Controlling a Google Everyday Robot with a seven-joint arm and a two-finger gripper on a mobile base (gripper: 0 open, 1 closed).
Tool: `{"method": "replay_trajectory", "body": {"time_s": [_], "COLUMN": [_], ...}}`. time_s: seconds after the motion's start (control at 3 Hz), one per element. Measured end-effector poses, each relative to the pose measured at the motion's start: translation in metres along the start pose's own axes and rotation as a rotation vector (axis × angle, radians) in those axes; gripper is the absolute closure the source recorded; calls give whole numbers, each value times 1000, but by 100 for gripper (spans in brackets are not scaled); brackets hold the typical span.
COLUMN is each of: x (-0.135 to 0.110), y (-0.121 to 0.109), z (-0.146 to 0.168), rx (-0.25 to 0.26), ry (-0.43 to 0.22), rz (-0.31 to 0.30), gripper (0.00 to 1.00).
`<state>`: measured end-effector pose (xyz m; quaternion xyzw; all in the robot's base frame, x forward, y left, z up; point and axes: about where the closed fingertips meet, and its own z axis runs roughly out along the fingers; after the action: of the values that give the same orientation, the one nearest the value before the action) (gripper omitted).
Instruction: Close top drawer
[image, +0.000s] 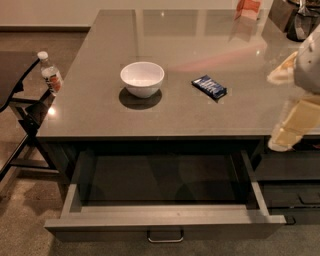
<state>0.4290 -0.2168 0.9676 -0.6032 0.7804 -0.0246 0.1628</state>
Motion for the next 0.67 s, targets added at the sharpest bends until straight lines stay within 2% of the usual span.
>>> {"method": "replay_trajectory", "body": {"time_s": [0.33, 0.67], "x": [6, 13], "y": [22, 54], "z": [10, 18], "rx": [-22, -48], "ry": [-30, -86], "rz": [3, 17], "gripper": [41, 64]}}
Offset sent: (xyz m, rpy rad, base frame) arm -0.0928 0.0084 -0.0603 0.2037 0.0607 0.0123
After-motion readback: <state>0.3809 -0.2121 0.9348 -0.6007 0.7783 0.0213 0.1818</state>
